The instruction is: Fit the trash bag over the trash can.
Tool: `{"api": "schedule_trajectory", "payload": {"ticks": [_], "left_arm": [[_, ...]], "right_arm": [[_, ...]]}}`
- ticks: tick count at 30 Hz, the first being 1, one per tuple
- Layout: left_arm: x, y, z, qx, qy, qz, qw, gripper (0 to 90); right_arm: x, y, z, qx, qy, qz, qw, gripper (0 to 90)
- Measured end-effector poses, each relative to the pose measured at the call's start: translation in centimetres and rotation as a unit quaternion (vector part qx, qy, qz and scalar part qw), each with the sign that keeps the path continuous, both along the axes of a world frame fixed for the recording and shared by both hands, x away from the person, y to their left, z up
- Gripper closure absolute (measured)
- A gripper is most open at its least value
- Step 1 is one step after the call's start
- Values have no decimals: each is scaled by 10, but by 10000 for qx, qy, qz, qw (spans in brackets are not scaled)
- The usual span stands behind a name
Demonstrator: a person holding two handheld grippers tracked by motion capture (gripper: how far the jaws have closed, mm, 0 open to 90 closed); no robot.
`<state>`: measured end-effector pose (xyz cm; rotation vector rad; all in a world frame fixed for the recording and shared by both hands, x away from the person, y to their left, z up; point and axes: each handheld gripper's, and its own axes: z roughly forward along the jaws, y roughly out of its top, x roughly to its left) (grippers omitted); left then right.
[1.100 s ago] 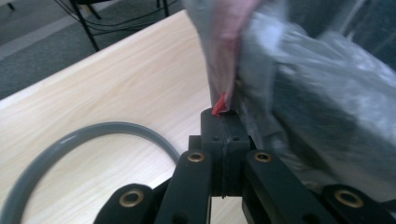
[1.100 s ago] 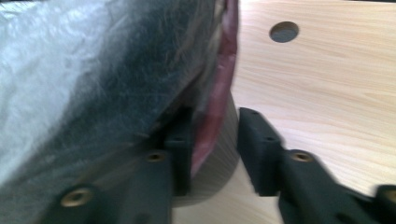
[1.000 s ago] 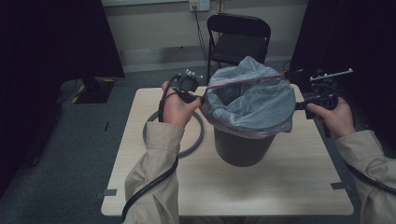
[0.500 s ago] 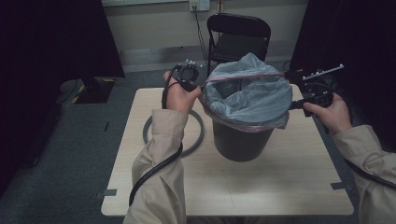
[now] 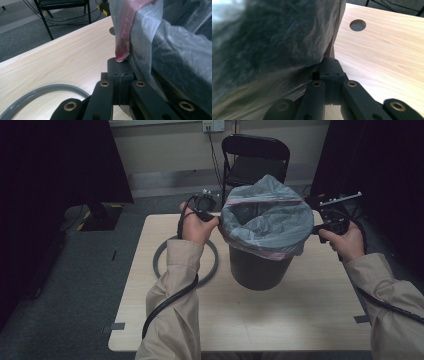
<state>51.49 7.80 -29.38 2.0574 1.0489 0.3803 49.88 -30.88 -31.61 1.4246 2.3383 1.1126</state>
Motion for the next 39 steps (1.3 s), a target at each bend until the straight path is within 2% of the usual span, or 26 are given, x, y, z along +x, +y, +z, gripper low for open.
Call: {"api": "schedule_trajectory", "payload": {"ticks": [3, 6, 8, 10, 12, 13, 14, 15, 16, 17, 18, 21, 23, 26, 27, 31, 33, 37, 39], "left_arm": [[-7, 0, 2, 66, 79, -148, 9998, 900], [-19, 2, 5, 135, 182, -277, 9994, 900], [-26, 5, 7, 173, 175, -332, 9991, 900], [-31, 6, 9, 237, 135, -317, 9991, 900], [-34, 8, 13, 285, 9, -295, 9992, 900], [-34, 9, 15, 208, -23, -209, 9996, 900], [-34, 10, 16, 152, -78, -165, 9997, 900], [-34, 10, 18, 121, -122, -102, 9998, 900], [-34, 10, 19, 139, -85, -87, 9998, 900], [-33, 10, 21, 174, -97, -94, 9998, 900], [-33, 10, 21, 194, -97, -89, 9997, 900], [-32, 6, 22, 184, -134, -70, 9997, 900], [-29, 5, 23, 197, -207, -68, 9996, 900], [-24, 4, 22, 200, -202, -54, 9996, 900], [-23, 3, 21, 124, -216, -22, 9997, 900], [-19, 1, 21, 171, -223, -52, 9996, 898], [-17, -1, 22, 179, -241, -55, 9995, 894], [-13, -3, 21, 164, -234, -73, 9996, 883], [-9, -3, 20, 94, -238, -65, 9997, 879]], "right_arm": [[-4, 0, 1, 17, 101, 172, 9998, 900], [-14, -3, 3, 34, 212, 373, 9991, 900], [-22, -6, 4, 62, 281, 457, 9985, 900], [-30, -8, 8, -41, 257, 503, 9984, 900], [-37, -13, 14, -115, 83, 420, 9990, 887], [-38, -16, 18, -121, -5, 358, 9993, 829], [-39, -19, 22, -77, -89, 231, 9997, 756], [-40, -22, 27, -10, -178, 150, 9997, 750], [-40, -24, 32, -12, -252, 127, 9996, 722], [-40, -26, 37, -24, -310, 27, 9995, 659], [-41, -28, 42, -14, -406, -72, 9991, 642], [-42, -31, 54, 20, -603, -103, 9981, 567], [-41, -31, 59, 8, -658, -108, 9978, 566], [-39, -28, 65, 44, -723, -115, 9973, 540], [-37, -27, 66, 59, -725, -71, 9973, 533], [-31, -19, 68, -4, -776, -69, 9970, 530], [-29, -19, 71, 78, -817, -62, 9966, 535], [-22, -18, 71, 50, -771, -45, 9970, 547], [-17, -18, 70, 111, -750, -94, 9971, 554]]}}
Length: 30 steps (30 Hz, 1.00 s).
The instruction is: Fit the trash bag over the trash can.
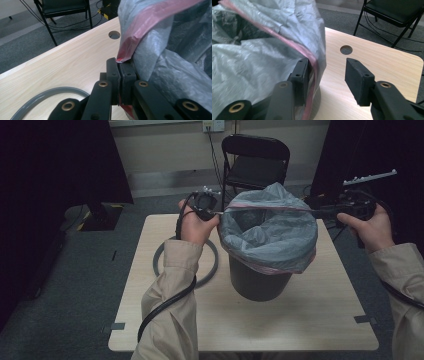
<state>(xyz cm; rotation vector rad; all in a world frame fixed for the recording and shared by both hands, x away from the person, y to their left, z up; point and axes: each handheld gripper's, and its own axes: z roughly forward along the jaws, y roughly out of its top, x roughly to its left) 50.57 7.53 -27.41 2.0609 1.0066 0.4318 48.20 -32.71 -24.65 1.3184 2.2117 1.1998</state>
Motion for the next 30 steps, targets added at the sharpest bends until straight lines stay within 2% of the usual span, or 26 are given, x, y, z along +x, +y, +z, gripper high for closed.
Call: {"api": "schedule_trajectory", "payload": {"ticks": [2, 3, 4, 5, 6, 7, 8, 10, 11, 12, 15, 17, 20, 23, 25, 27, 28, 29, 30], "left_arm": [[3, 0, -1, -18, -6, -17, 10000, 880], [4, -1, -1, -12, -5, -32, 10000, 882], [5, -2, -1, -36, -17, -30, 10000, 883], [7, -2, -2, -6, -33, -71, 10000, 884], [8, -3, -2, -25, -32, -86, 10000, 885], [9, -4, -3, -4, -17, -124, 9999, 889], [10, -4, -4, -12, -8, -131, 9999, 889], [13, -3, -5, -27, -46, -182, 9998, 891], [14, -3, -5, -31, -67, -207, 9998, 890], [15, -2, -6, -37, -91, -224, 9997, 888], [16, -1, -6, -89, -98, -225, 9997, 892], [18, -1, -7, -143, -138, -156, 9997, 898], [23, 0, -8, -214, -216, -18, 9995, 900], [29, 3, -10, -422, -225, 49, 9988, 900], [32, 4, -12, -592, -66, 56, 9982, 900], [35, 5, -14, -616, 88, 50, 9981, 900], [37, 5, -17, -513, 229, 46, 9984, 900], [38, 5, -21, -358, 279, 25, 9990, 900], [38, 6, -25, -393, 378, -45, 9985, 900]], "right_arm": [[5, 0, -3, 29, 50, -55, 10000, 580], [7, 1, -6, 64, 71, -96, 9999, 619], [9, 3, -8, 102, 106, 2, 9999, 678], [11, 4, -10, 87, 94, 31, 9999, 683], [12, 5, -13, 128, 64, -22, 9999, 740], [15, 6, -16, 264, 112, 66, 9996, 783], [17, 7, -18, 324, 97, 56, 9994, 797], [21, 9, -22, 464, 55, 149, 9988, 879], [23, 10, -23, 464, -1, 121, 9988, 896], [25, 11, -25, 451, -66, 112, 9989, 900], [32, 14, -31, 424, -68, 37, 9991, 900], [38, 17, -40, 444, 45, 42, 9990, 900], [44, 20, -52, 721, 299, 122, 9969, 900], [44, 20, -57, 780, 421, 185, 9959, 900], [43, 21, -57, 742, 474, 235, 9958, 900], [41, 23, -53, 580, 465, 245, 9969, 900], [40, 23, -50, 538, 458, 289, 9971, 900], [39, 23, -46, 606, 361, 290, 9971, 900], [38, 22, -43, 709, 239, 272, 9968, 900]]}}
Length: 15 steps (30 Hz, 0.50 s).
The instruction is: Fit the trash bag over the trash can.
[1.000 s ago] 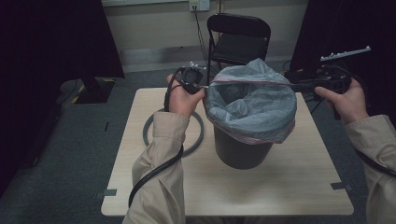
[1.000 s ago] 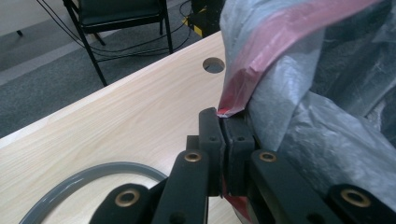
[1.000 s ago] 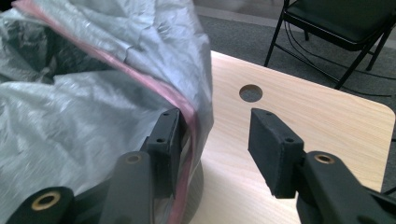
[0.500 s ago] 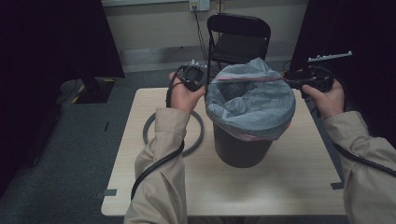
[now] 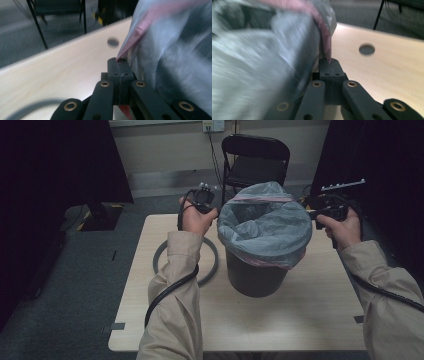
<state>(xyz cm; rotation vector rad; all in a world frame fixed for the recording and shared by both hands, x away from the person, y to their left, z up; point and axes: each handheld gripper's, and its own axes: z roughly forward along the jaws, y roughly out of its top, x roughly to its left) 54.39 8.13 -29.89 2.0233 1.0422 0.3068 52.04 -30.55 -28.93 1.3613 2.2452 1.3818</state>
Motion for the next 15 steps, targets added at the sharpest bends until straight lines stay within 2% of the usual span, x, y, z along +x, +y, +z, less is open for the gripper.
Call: {"api": "schedule_trajectory", "payload": {"ticks": [1, 2, 4, 5, 6, 7, 8, 9, 10, 12, 14, 15], "left_arm": [[0, 2, -4, -203, 90, -57, 9997, 900], [-1, 2, -6, -255, 80, -105, 9996, 900], [-6, -1, -4, -122, -105, -70, 9998, 900], [-7, -1, -3, -177, -291, -61, 9994, 900], [-7, 1, -1, -410, -437, -79, 9982, 900], [-7, 2, 1, -403, -474, -21, 9981, 900], [-8, 2, 3, -440, -521, 1, 9977, 900], [-7, 1, 3, -463, -518, -34, 9976, 900], [-6, 1, 4, -395, -511, -9, 9979, 900], [-5, 2, 3, -511, -325, 66, 9981, 900], [-4, 5, -1, -568, -158, 43, 9983, 900], [-3, 4, -3, -477, -44, -14, 9989, 900]], "right_arm": [[0, -1, 2, 21, -106, -134, 9999, 900], [2, -2, 2, 38, -148, -209, 9997, 900], [8, -2, -7, 297, -96, -312, 9990, 900], [11, -3, -10, 483, -85, -368, 9981, 900], [14, -5, -15, 498, 61, -324, 9982, 900], [16, -4, -22, 430, 146, -303, 9985, 900], [15, -3, -28, 590, 211, -193, 9978, 900], [13, -2, -32, 549, 262, -111, 9981, 900], [11, 1, -33, 381, 210, -139, 9990, 900], [9, 4, -30, 252, 203, -165, 9993, 900], [7, 4, -24, 42, 34, -177, 9998, 900], [7, 2, -23, 88, -55, -205, 9997, 900]]}}
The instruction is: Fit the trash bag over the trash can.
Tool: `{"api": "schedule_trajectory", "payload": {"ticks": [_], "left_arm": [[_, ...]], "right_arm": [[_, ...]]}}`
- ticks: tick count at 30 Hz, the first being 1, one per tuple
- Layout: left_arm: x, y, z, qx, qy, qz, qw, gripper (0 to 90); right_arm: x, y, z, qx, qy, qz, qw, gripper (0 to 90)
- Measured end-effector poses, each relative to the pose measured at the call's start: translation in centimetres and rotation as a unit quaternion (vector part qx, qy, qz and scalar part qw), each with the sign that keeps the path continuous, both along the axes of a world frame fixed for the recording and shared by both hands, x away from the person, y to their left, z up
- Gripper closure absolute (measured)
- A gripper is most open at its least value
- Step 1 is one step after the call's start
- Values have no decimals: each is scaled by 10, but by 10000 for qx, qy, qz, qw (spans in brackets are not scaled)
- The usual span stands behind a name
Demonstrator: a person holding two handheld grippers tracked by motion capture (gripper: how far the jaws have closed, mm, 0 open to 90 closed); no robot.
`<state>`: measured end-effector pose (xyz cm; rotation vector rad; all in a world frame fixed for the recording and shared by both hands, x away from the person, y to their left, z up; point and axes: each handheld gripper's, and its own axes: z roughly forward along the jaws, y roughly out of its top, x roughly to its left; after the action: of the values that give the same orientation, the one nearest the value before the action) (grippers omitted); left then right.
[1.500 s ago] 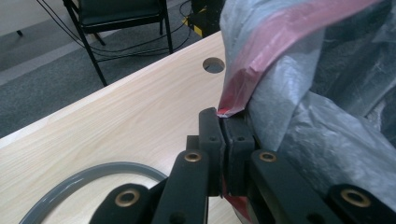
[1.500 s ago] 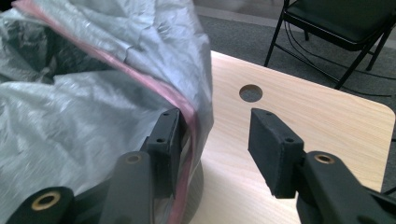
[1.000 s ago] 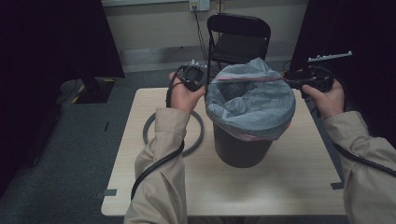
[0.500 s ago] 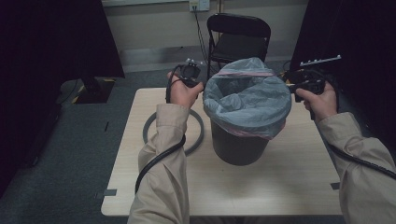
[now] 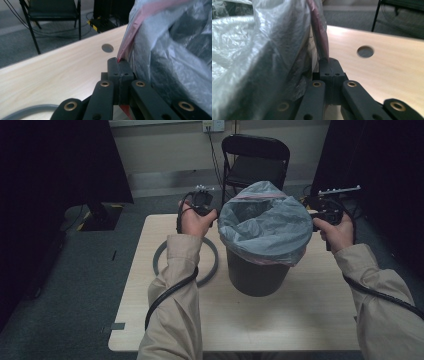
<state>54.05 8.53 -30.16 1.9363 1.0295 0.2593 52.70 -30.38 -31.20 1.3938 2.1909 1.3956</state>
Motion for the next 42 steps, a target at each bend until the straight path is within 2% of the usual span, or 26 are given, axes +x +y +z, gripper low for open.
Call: {"api": "schedule_trajectory", "payload": {"ticks": [2, 3, 4, 5, 7, 9, 10, 11, 13, 14, 16, 17, 19, 21, 23, 24, 26, 27, 29, 31, 32, 33, 35, 36, 39, 42], "left_arm": [[-1, -2, 0, 110, -11, -74, 9999, 900], [-2, -3, 1, 163, -141, -55, 9998, 900], [-4, -4, 3, 98, -287, -71, 9995, 900], [-5, -4, 6, 91, -347, -39, 9993, 900], [-7, -3, 11, 77, -536, 15, 9985, 900], [-5, -3, 10, -68, -388, 47, 9992, 900], [-4, -2, 9, -63, -423, 78, 9991, 900], [-3, -2, 8, -93, -348, 132, 9993, 900], [-1, -2, 3, 40, -247, 125, 9996, 900], [0, -1, -2, -77, -93, 126, 9998, 900], [1, 2, -10, -438, 12, 87, 9990, 900], [0, 1, -11, -453, 32, 99, 9989, 900], [-1, 0, -9, -368, -84, 84, 9993, 900], [-3, 0, -4, -323, -212, 42, 9992, 900], [-6, 0, 1, -340, -272, 68, 9990, 900], [-5, 0, 1, -412, -155, 95, 9990, 900], [-3, 0, -1, -357, -61, 102, 9993, 900], [-1, -1, -5, -296, 34, 131, 9995, 900], [2, -2, -17, -365, 218, 89, 9991, 900], [4, -4, -28, -309, 499, 65, 9983, 900], [3, -4, -30, -348, 450, 8, 9984, 900], [2, -5, -29, -282, 285, 15, 9992, 900], [-3, -5, -24, -271, 113, 64, 9995, 900], [-5, -3, -20, -225, -36, 112, 9997, 900], [-11, 2, -11, -236, -203, 209, 9993, 900], [-19, 6, -15, -129, -163, 135, 9997, 900]], "right_arm": [[1, -3, 2, 168, -124, -99, 9997, 900], [2, -3, 0, 226, -25, -123, 9997, 900], [5, -2, -5, 357, 118, -192, 9991, 900], [7, 2, -13, 359, 285, -66, 9989, 900], [6, 5, -26, 408, 344, -17, 9986, 900], [4, 2, -30, 570, 346, 34, 9978, 900], [3, 2, -28, 509, 355, 54, 9981, 900], [2, 4, -25, 375, 358, 71, 9986, 900], [-1, 5, -16, 205, 266, 59, 9994, 900], [-1, 5, -11, 165, 231, 46, 9996, 900], [-3, 4, -5, -9, 67, 17, 10000, 900], [-3, 3, -6, 16, 19, 8, 10000, 900], [-1, 1, -14, 332, 58, -16, 9994, 900], [3, 2, -25, 599, 341, -11, 9976, 900], [2, 4, -30, 490, 429, -62, 9979, 900], [2, 3, -31, 518, 435, -48, 9977, 900], [0, 3, -29, 489, 435, -46, 9978, 900], [-1, 4, -24, 344, 362, -36, 9987, 900], [-3, 3, -12, 268, 168, -84, 9995, 900], [-5, 2, -5, 234, -36, -84, 9997, 900], [-5, 1, -6, 290, -24, -45, 9996, 900], [-4, 0, -10, 376, 56, -34, 9993, 900], [-4, -1, -23, 530, 246, 58, 9983, 900], [-4, -1, -28, 433, 325, 77, 9985, 900], [-6, -5, -41, 491, 488, 167, 9975, 900], [-12, -8, -46, 287, 430, 265, 9983, 900]]}}
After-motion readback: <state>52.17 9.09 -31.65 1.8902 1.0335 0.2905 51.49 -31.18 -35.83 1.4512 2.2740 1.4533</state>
